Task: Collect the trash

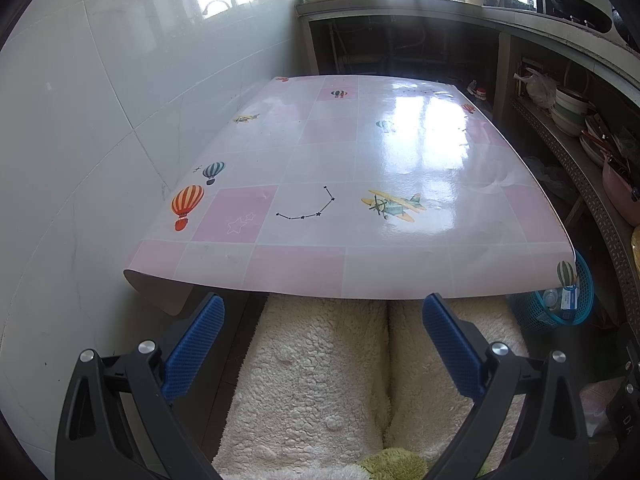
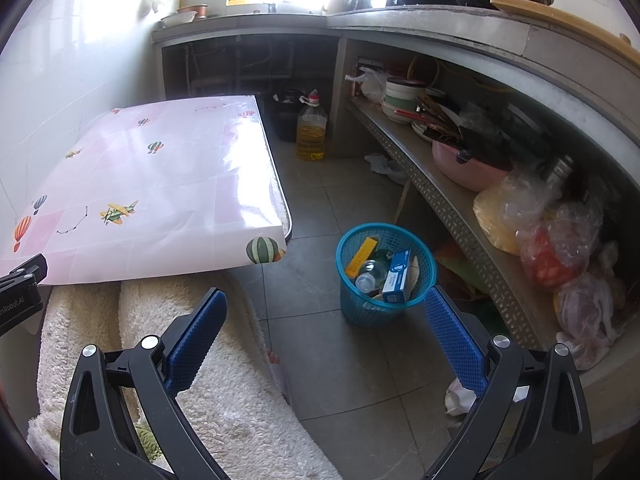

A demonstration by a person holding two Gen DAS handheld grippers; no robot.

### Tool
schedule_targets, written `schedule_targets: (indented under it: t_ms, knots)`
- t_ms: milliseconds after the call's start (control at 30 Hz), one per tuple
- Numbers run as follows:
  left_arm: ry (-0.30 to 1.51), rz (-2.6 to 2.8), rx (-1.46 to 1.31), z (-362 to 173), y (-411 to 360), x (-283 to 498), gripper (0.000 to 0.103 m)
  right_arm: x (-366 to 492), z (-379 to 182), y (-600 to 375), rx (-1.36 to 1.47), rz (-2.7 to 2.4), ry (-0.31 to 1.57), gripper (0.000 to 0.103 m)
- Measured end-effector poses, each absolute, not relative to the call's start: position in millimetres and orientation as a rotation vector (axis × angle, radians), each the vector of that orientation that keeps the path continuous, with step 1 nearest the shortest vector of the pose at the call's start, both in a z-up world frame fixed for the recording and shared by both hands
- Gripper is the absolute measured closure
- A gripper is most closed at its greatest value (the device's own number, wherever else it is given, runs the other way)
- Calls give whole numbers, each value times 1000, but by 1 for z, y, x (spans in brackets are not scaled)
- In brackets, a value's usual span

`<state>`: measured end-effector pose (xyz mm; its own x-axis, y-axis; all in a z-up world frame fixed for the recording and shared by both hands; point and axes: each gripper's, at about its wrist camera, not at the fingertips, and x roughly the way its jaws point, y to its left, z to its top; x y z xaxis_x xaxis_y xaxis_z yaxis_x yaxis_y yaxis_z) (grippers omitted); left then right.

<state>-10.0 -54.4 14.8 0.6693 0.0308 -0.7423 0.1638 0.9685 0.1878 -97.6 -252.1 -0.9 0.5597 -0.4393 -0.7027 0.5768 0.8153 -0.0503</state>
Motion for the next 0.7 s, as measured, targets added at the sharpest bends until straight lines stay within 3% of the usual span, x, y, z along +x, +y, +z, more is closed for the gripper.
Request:
schedule_targets:
  t_ms: [700]
  knots:
    - [834,-74,246,15,-54,-12,6,-96,-1,-250,196,-602,771,8]
